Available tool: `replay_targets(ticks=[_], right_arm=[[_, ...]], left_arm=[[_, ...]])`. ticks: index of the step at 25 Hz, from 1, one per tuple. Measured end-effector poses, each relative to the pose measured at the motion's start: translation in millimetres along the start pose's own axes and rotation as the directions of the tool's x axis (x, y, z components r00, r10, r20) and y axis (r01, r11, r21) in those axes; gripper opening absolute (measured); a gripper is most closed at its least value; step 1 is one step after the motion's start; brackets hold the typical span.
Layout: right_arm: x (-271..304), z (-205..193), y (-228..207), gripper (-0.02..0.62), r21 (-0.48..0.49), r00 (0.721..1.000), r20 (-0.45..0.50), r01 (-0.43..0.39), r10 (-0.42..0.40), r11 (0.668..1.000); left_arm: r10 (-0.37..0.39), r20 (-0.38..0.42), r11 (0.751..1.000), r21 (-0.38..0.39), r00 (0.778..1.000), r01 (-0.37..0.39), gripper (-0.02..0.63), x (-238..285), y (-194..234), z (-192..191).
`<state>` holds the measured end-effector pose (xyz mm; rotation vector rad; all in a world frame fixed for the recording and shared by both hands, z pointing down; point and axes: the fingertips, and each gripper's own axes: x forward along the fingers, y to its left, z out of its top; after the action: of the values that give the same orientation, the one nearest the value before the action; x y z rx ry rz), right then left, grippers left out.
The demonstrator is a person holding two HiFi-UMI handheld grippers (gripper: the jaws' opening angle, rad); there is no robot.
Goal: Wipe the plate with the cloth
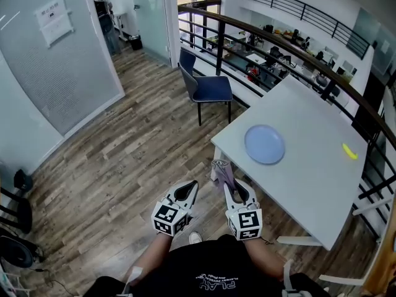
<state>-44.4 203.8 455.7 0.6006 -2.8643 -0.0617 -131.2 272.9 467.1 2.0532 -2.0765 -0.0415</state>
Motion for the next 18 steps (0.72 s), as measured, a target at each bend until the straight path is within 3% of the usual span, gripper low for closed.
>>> replay_targets(ticks=[7,18], right_arm=[[12,-10,-41,0.095,0.105,0.996,0.002,0.091,-0.091,0.99],[51,-2,-138,0.095,0.117,0.991,0.019,0.133,-0.136,0.984]], left_arm=[[-0.06,-0.016,0.998,0.0,0.998,0.06,0.014,42,5,1],[-0.108,-0.036,0.993,0.04,0.993,0.11,0.014,134,-1,17]])
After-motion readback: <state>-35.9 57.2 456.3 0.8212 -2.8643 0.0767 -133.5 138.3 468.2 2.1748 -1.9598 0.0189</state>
